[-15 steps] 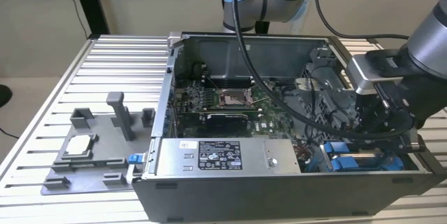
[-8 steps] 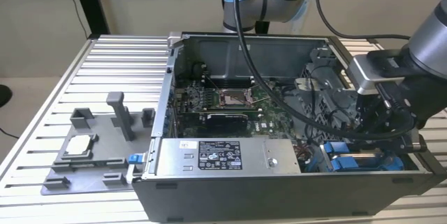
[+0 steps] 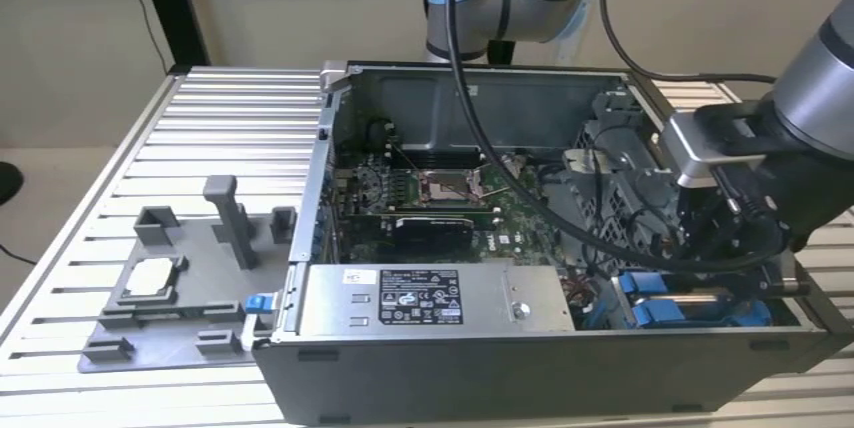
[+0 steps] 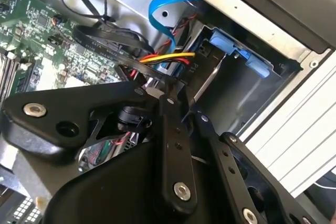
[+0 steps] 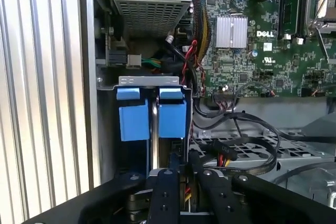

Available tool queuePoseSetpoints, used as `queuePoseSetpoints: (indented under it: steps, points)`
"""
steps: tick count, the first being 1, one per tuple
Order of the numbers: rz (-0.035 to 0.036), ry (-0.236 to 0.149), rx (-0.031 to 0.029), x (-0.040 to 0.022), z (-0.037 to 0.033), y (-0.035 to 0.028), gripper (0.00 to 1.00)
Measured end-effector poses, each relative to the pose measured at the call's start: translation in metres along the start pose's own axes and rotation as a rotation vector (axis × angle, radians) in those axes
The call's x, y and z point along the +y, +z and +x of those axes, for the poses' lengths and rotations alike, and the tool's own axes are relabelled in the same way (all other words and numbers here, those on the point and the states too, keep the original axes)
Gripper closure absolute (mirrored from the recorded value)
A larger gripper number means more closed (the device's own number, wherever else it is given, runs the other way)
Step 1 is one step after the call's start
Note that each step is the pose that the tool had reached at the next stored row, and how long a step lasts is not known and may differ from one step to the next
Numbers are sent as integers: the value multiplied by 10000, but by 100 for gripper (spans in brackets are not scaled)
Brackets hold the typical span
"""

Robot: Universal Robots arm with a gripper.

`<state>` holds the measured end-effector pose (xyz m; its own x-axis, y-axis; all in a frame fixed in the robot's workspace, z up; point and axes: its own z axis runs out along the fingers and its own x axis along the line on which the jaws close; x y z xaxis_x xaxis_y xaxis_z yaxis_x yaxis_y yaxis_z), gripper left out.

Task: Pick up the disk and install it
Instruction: 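Insert the second disk wire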

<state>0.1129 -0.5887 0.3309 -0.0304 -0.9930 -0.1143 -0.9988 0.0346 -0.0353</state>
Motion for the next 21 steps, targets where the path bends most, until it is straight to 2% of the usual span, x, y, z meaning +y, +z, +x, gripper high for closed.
queuePoseSetpoints:
  steps: [2,4,7,8,15,16,21]
  points:
    - [1,0,14,1,2,26,100]
    - [-1,1,3,2,4,32,100]
    - [-8,3,-8,2,-1,14,100]
    - [-8,7,-28,3,-5,-21,0]
    - [-6,4,-15,-7,-41,-341,0]
    - [-6,5,-14,-8,-44,-364,100]
    - [-6,5,-14,-7,-42,-365,100]
